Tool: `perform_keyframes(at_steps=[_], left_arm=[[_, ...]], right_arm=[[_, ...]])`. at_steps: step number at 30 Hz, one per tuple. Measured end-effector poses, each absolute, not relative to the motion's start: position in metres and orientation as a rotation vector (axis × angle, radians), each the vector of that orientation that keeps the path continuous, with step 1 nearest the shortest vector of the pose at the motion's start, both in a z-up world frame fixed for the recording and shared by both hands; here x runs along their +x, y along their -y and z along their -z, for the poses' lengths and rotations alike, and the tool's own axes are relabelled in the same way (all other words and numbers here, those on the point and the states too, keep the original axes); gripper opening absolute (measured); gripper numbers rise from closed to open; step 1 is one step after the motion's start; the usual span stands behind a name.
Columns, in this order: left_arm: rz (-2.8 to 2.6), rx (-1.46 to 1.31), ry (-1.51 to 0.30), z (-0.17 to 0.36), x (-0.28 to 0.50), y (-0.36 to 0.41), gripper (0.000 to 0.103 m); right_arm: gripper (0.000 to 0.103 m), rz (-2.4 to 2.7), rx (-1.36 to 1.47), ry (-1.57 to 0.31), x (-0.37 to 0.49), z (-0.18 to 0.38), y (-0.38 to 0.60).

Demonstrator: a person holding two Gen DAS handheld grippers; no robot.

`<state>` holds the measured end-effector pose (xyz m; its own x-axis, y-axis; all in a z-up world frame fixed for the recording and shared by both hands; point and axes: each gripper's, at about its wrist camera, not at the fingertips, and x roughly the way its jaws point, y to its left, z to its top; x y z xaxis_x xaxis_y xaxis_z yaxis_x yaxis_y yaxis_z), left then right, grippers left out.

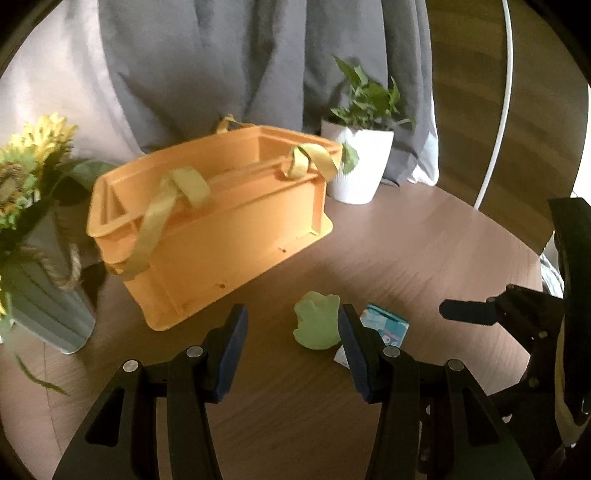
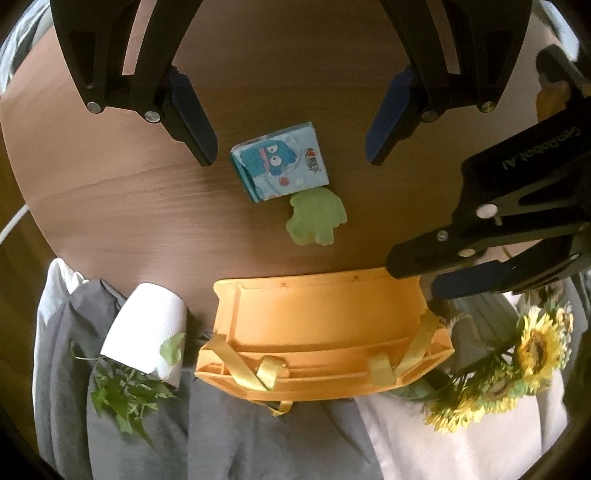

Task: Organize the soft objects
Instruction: 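Move both open tools back toward the green sponge and tissue pack, then grasp the green frog sponge with the left tool while the right tool grasps the blue tissue pack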

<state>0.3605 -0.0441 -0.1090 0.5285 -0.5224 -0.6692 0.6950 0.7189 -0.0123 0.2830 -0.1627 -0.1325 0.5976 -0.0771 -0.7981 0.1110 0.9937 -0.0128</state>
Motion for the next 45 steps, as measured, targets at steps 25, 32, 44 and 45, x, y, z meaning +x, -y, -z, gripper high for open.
perform_keyframes(at_steps=[25, 32, 44, 45], left_arm=[[0.741, 0.243, -0.856, 0.159, 0.389, 0.084, 0.06], [0.717, 0.226, -0.889, 0.165, 0.396, 0.095, 0.062], [0.66, 0.19, -0.946, 0.175, 0.407, 0.106, 0.062], [0.659, 0.189, -0.952, 0.176, 0.408, 0.106, 0.061]], right_arm=[[0.083, 0.059, 0.118, -0.948, 0.302, 0.174, 0.184], [0.083, 0.035, 0.142, -0.941, 0.307, 0.178, 0.187], [0.083, 0.022, 0.167, -0.915, 0.315, 0.183, 0.195], [0.083, 0.018, 0.166, -0.913, 0.316, 0.184, 0.195]])
